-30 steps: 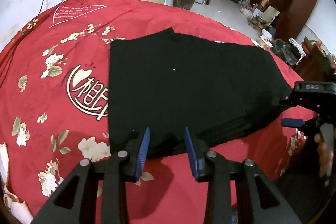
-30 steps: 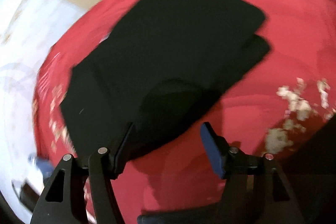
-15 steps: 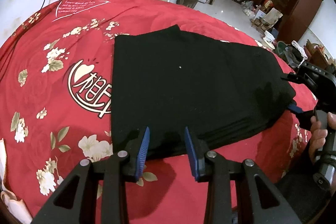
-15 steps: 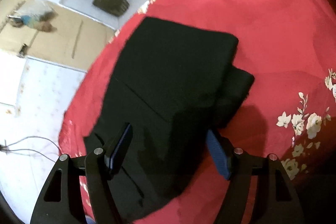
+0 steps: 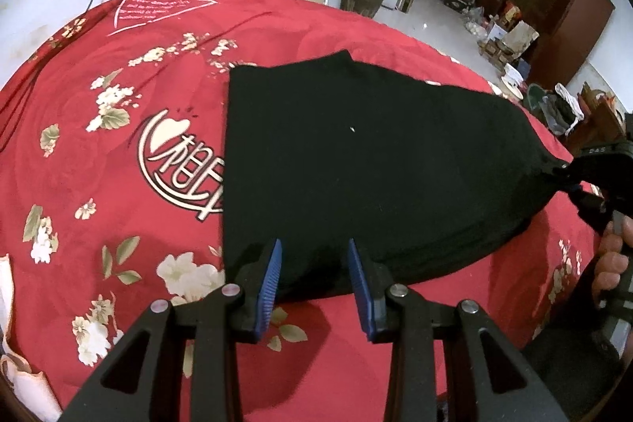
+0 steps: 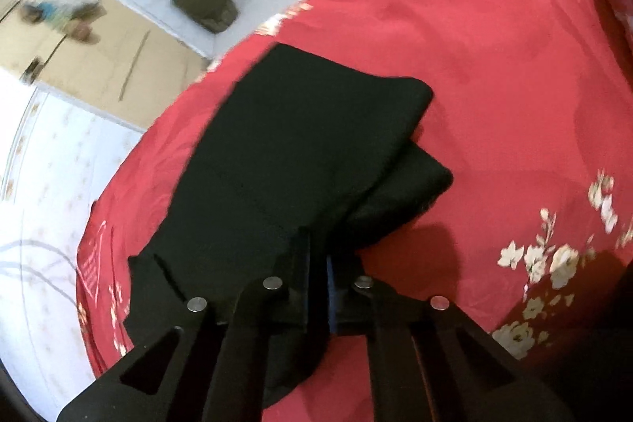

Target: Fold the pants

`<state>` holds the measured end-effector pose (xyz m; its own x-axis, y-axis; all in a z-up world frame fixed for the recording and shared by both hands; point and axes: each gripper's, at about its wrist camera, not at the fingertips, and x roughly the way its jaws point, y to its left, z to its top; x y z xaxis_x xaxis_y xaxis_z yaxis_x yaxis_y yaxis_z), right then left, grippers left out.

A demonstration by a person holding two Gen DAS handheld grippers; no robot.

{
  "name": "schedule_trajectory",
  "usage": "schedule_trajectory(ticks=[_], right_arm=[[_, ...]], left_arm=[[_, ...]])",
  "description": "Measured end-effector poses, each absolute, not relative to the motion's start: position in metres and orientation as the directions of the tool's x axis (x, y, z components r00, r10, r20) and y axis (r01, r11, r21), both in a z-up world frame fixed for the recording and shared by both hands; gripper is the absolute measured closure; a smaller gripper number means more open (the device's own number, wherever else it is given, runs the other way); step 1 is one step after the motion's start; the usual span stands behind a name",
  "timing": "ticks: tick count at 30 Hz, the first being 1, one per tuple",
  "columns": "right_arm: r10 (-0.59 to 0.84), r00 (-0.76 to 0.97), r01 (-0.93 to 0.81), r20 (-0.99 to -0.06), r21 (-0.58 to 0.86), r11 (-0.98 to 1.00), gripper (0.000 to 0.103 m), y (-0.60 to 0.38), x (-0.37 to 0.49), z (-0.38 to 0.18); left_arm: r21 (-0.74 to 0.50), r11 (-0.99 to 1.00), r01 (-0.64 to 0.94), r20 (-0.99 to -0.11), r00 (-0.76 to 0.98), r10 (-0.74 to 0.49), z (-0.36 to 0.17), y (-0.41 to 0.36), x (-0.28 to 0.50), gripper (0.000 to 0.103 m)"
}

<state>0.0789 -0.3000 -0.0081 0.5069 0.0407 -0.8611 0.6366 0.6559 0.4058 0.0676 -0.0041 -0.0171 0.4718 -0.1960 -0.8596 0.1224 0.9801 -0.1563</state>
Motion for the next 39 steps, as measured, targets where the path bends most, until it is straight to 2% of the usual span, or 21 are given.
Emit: schedule_trajectory(ticks=[5,12,17,20,25,28,31,34,35,39], right_arm=[[0.042,0.563,0.461,-0.825,0.356,0.813,0.098,-0.27,0.096,0.03],[0.116,0.598,0.059,-0.793,0.188,0.98,0.098,-0.167,0.113,0.066],[0.194,0.521,-0.223,-0.831,0.087,0.971,0.098,-0.09,0.101,0.043],[0.205,0.433,-0.366,-0.878,0.036,0.93,0.098,-0.057,0.089,0.009],[0.223,0.345,-0.443,-0.912,0.051,0.895,0.092,-0.048,0.077,-0.024],[0.259,0.353,-0.472,-0.899,0.069,0.879,0.081,-0.05,0.074,-0.021],[0.293,0.355,-0.465,-0.888,0.104,0.879,0.077,-0.053,0.077,-0.017],[0.333,0.361,-0.468,-0.871,0.139,0.873,0.059,-0.049,0.075,-0.01],[0.324,0.369,-0.478,-0.871,0.121,0.87,0.056,-0.046,0.073,-0.008],[0.216,0.409,-0.561,-0.887,-0.058,0.826,0.056,-0.012,0.07,-0.011]], left_arm=[[-0.169,0.982,0.087,-0.846,0.499,-0.189,-0.008,0.011,0.067,0.066],[-0.204,0.978,-0.051,-0.831,0.537,-0.145,0.003,0.058,0.068,0.066],[-0.238,0.958,-0.159,-0.829,0.547,-0.115,0.002,0.092,0.07,0.066],[-0.247,0.953,-0.178,-0.833,0.542,-0.114,-0.003,0.097,0.071,0.066],[-0.236,0.958,-0.16,-0.84,0.529,-0.118,-0.01,0.093,0.074,0.066],[-0.233,0.96,-0.157,-0.846,0.52,-0.12,-0.014,0.091,0.076,0.066],[-0.222,0.963,-0.15,-0.852,0.51,-0.117,-0.017,0.088,0.077,0.066],[-0.217,0.965,-0.15,-0.853,0.509,-0.113,-0.017,0.087,0.077,0.066],[-0.217,0.964,-0.151,-0.852,0.512,-0.112,-0.016,0.087,0.077,0.066],[-0.205,0.962,-0.181,-0.835,0.545,-0.075,-0.004,0.1,0.073,0.066]])
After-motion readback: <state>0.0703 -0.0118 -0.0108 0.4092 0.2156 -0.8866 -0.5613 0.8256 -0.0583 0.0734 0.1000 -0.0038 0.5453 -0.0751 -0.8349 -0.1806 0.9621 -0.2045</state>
